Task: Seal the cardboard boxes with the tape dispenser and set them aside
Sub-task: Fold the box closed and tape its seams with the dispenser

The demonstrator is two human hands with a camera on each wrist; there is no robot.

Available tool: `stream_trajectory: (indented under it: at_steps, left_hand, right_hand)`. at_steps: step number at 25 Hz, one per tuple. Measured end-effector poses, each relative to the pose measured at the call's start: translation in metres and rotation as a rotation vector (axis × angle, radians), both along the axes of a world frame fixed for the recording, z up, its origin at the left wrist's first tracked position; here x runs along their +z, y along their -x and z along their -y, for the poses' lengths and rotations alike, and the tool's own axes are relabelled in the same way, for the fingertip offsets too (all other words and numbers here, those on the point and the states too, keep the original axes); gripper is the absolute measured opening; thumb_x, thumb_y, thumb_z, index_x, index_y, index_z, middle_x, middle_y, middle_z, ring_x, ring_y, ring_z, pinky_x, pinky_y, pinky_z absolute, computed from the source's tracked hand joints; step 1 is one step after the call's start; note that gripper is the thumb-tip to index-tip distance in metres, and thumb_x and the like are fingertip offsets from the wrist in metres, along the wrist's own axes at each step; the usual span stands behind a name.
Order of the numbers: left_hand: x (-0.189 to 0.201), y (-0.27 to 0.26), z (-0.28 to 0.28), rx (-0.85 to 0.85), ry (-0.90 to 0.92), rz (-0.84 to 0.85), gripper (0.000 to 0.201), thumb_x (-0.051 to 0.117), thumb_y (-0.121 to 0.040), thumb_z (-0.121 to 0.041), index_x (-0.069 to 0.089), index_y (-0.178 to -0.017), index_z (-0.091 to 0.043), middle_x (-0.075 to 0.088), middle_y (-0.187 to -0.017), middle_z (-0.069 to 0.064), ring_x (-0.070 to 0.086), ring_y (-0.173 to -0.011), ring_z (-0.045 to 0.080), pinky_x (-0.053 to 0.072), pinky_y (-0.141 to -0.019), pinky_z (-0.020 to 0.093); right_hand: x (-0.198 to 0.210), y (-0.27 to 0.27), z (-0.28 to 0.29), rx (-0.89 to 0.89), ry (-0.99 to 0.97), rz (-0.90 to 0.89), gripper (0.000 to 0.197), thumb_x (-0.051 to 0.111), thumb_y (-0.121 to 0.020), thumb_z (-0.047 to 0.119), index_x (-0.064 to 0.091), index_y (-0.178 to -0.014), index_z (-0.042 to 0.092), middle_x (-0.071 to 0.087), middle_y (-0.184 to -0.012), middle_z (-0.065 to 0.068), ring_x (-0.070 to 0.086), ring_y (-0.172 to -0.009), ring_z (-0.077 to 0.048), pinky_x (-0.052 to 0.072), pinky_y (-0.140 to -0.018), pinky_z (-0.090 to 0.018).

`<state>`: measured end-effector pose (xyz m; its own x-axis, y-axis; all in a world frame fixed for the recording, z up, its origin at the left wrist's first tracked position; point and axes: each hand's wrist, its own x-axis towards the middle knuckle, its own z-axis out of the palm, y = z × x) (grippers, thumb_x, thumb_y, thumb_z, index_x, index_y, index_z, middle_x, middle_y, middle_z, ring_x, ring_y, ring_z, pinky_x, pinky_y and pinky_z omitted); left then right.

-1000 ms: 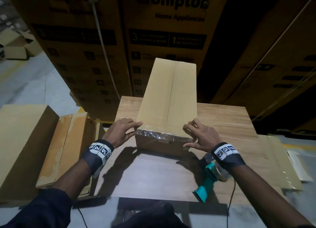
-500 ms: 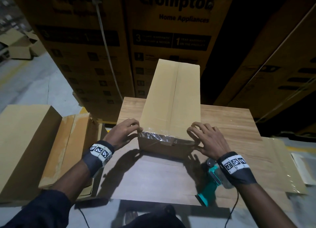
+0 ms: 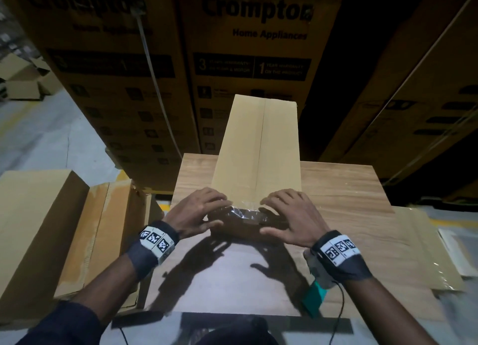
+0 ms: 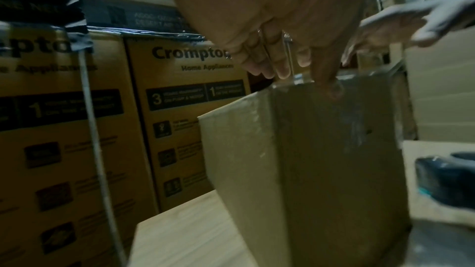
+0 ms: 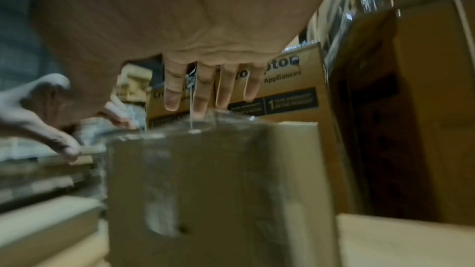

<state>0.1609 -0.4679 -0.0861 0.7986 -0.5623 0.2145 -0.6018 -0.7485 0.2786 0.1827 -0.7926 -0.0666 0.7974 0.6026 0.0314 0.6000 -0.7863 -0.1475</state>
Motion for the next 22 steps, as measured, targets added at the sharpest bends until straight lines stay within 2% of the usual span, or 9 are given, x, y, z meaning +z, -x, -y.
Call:
stream_trajectory:
  at_steps: [1,3,6,11,14,17,20,22]
  left_hand:
    - [0.008,0.000,0.013,0.003,0.064,-0.053,0.043,0.065,-0.095,-0.041,0.066,-0.134,-0.021,0.067,-0.123,0.003,0.060,-0.111,0.016,0.053,-0.092,0.030]
    - [0.018,-0.007,0.042,0.049,0.165,-0.139,0.033,0.063,-0.098,-0.033,0.072,-0.125,-0.018,0.072,-0.112,0.002,0.064,-0.101,0.014,0.056,-0.089,0.031]
    - [0.027,-0.021,0.069,0.077,0.098,-0.255,0.018,0.072,-0.094,-0.018,0.079,-0.109,-0.013,0.072,-0.101,0.003,0.063,-0.092,0.015,0.056,-0.086,0.038]
    - [0.030,-0.033,0.080,-0.009,-0.047,-0.291,0.009,0.074,-0.091,-0.014,0.078,-0.097,-0.009,0.068,-0.094,0.005,0.063,-0.087,0.021,0.055,-0.080,0.042]
    - [0.037,-0.039,0.095,0.057,-0.122,-0.338,0.009,0.076,-0.090,-0.012,0.074,-0.098,-0.008,0.068,-0.094,0.006,0.065,-0.087,0.022,0.057,-0.079,0.037]
    - [0.038,-0.050,0.106,0.134,-0.095,-0.448,0.011,0.080,-0.086,-0.012,0.072,-0.093,-0.010,0.067,-0.087,0.005,0.066,-0.079,0.022,0.059,-0.073,0.033]
    - [0.026,-0.057,0.105,0.163,-0.015,-0.490,0.019,0.084,-0.080,-0.012,0.066,-0.082,-0.018,0.064,-0.077,-0.003,0.065,-0.074,0.018,0.053,-0.065,0.026]
    - [0.017,-0.057,0.102,0.172,0.006,-0.477,0.021,0.085,-0.079,-0.015,0.064,-0.080,-0.019,0.066,-0.076,-0.003,0.067,-0.074,0.019,0.054,-0.065,0.030]
  right_hand:
    - [-0.001,-0.001,-0.011,-0.023,-0.078,-0.047,0.053,0.043,-0.093,0.076,0.057,-0.127,0.037,0.063,-0.119,0.009,0.054,-0.109,-0.012,0.047,-0.098,-0.042]
    - [-0.003,-0.006,-0.028,-0.095,-0.168,-0.102,0.031,0.052,-0.098,0.056,0.067,-0.113,0.033,0.066,-0.103,0.009,0.054,-0.094,-0.011,0.050,-0.087,-0.040]
    - [-0.005,-0.014,-0.036,-0.147,-0.203,-0.112,0.017,0.067,-0.094,0.046,0.074,-0.097,0.030,0.065,-0.091,0.012,0.054,-0.085,-0.009,0.049,-0.075,-0.034]
    - [-0.002,-0.019,-0.039,-0.114,-0.100,-0.107,0.019,0.072,-0.090,0.049,0.069,-0.087,0.030,0.060,-0.086,0.015,0.054,-0.079,-0.010,0.052,-0.070,-0.034]
    - [0.003,-0.021,-0.043,-0.100,0.003,-0.109,0.019,0.070,-0.092,0.047,0.063,-0.089,0.029,0.060,-0.085,0.011,0.056,-0.079,-0.014,0.054,-0.071,-0.036]
    - [0.009,-0.024,-0.048,-0.128,0.038,-0.123,0.025,0.073,-0.090,0.044,0.052,-0.086,0.032,0.057,-0.080,0.011,0.056,-0.075,-0.015,0.055,-0.071,-0.035]
    - [0.007,-0.023,-0.054,-0.132,0.038,-0.121,0.028,0.076,-0.085,0.041,0.049,-0.086,0.032,0.055,-0.080,0.012,0.054,-0.077,-0.015,0.051,-0.071,-0.034]
    - [0.004,-0.022,-0.052,-0.140,0.009,-0.141,0.030,0.076,-0.084,0.043,0.047,-0.087,0.034,0.054,-0.083,0.014,0.049,-0.081,-0.014,0.044,-0.074,-0.034]
